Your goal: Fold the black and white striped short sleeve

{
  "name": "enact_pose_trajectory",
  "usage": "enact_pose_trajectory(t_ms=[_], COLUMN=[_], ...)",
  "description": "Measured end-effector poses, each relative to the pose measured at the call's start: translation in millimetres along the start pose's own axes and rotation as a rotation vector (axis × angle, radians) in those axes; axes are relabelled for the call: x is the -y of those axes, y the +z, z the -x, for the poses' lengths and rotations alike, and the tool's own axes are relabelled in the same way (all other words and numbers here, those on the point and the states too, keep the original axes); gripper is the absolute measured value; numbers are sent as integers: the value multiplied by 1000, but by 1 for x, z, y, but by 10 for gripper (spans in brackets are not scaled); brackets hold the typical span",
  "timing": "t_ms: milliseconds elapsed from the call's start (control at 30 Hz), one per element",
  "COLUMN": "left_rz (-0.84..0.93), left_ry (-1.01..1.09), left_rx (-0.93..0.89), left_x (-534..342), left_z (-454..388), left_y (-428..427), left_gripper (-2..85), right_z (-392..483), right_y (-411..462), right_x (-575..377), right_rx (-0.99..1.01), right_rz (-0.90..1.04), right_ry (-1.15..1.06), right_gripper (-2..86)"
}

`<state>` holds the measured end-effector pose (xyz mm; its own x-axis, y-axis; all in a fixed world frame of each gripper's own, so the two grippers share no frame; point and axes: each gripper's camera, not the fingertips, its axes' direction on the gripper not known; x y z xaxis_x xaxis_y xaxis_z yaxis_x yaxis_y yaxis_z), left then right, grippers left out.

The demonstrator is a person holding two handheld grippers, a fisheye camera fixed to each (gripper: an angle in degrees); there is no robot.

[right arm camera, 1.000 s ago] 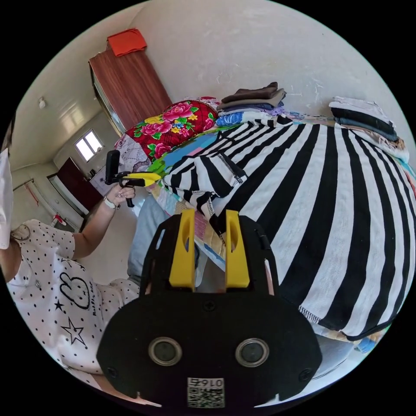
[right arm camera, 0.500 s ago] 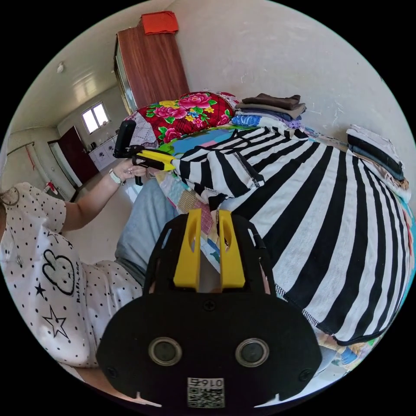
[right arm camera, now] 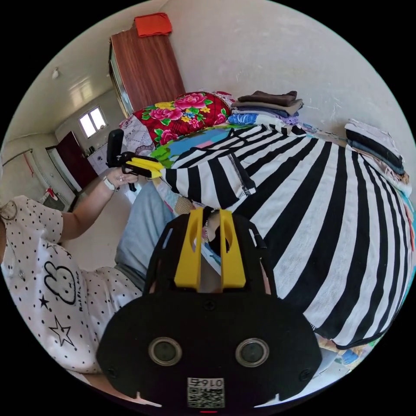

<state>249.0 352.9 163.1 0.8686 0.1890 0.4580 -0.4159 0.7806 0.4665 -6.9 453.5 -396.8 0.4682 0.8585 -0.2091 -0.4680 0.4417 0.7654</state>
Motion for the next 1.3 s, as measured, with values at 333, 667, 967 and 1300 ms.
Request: enact_pose_trajectory(t_ms=[333, 667, 967, 1300], left_rz=[13, 79, 126, -113], left_ry=[-26, -41, -115, -426], left_rx=[-57, -36, -99, -37], left_x=[-1, 6, 11, 24], left_z=[21, 46, 75, 172], left_y=[-9, -3, -7, -45], left_gripper=[13, 1, 2, 56], right_z=[18, 15, 9, -12], right_y=[-3, 13, 9, 3], right_x=[-22, -58, -65, -68], right_rx=[5, 34, 42, 56], right_rz=[-51, -63, -68, -31], right_ry=[-80, -78, -136, -129], right_gripper=[10, 5, 5, 4])
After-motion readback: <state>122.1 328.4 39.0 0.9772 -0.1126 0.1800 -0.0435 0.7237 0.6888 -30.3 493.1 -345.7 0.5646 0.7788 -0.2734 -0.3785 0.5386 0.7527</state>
